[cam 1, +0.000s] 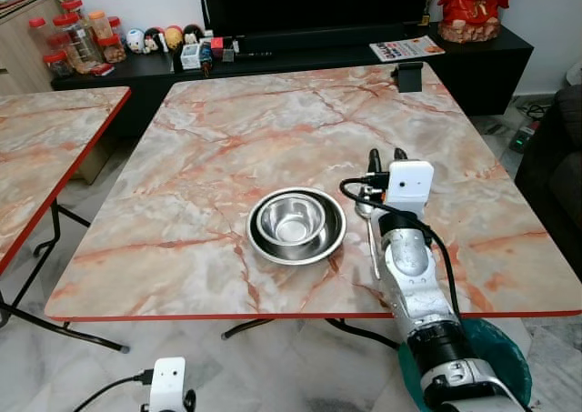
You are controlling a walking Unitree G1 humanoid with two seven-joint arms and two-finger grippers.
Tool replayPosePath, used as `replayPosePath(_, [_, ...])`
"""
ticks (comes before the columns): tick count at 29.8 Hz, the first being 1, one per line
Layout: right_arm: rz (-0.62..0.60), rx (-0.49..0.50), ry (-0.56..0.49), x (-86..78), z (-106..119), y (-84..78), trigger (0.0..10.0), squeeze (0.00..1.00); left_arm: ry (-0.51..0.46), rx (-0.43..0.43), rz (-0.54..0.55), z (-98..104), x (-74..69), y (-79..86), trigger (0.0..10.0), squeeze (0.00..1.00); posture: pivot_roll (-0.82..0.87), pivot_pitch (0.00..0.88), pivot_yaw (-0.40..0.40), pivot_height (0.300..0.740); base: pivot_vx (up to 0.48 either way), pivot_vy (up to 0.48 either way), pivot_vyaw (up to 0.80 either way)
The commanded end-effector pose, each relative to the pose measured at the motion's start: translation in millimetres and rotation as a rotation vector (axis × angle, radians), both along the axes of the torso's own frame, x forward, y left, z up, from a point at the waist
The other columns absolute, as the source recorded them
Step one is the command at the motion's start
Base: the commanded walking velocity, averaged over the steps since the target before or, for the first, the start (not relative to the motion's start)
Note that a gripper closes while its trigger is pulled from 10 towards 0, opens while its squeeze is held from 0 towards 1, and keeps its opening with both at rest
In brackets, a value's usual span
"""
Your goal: Setting the table
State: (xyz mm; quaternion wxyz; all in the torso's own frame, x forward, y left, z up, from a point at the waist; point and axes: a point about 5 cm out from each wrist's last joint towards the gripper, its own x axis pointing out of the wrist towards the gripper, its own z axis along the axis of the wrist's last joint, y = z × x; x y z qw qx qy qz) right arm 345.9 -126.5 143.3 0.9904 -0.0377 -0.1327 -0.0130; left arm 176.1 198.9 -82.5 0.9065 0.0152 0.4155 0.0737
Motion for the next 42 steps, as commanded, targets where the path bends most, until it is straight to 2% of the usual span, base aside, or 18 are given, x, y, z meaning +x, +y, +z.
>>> replayPosePath(1, [0.029,0.004,-0.035,-0.4,7,5.5,10.0,0.0,0.016,0.006,0.016,-1,-3.5,6.4,10.0,0.0,-0.02,0.0,0.091,0.74,0.0,0.424,0.0])
replayPosePath(9, [0.051,-0.012,-0.067,-1.6,12,7.6,10.0,0.0,0.008,0.011,0.005,1,1.0,6.8,10.0,0.0,-0.02,0.0,0.081,0.74,0.0,0.422,0.0])
replayPosePath(19, [0.058,-0.027,-0.122,-6.6,23,8.5,10.0,0.0,0.013,0.014,-0.011,1,0.3,7.0,10.0,0.0,-0.02,0.0,0.085,0.74,0.0,0.418,0.0])
replayPosePath(26, [0.069,-0.026,-0.125,-9.6,24,10.7,10.0,0.0,0.012,0.017,-0.011,1,0.2,7.9,10.0,0.0,-0.02,0.0,0.083,0.74,0.0,0.42,0.0])
replayPosePath(34, [0.115,-0.062,-0.114,-26.5,16,16.9,10.0,0.0,0.016,0.024,-0.012,1,-1.3,10.0,10.0,0.0,-0.02,0.0,0.08,0.74,0.0,0.419,0.0])
replayPosePath(37, [0.127,-0.084,-0.085,-33.5,7,16.3,10.0,0.0,0.017,0.024,-0.012,0,-1.7,10.0,10.0,0.0,-0.02,0.0,0.078,0.74,0.0,0.419,0.0])
replayPosePath(42, [0.142,-0.142,0.051,-48.7,-37,10.3,10.0,0.0,0.019,0.026,-0.011,0,-3.2,10.7,10.0,0.0,-0.02,0.0,0.074,0.74,0.0,0.42,0.0])
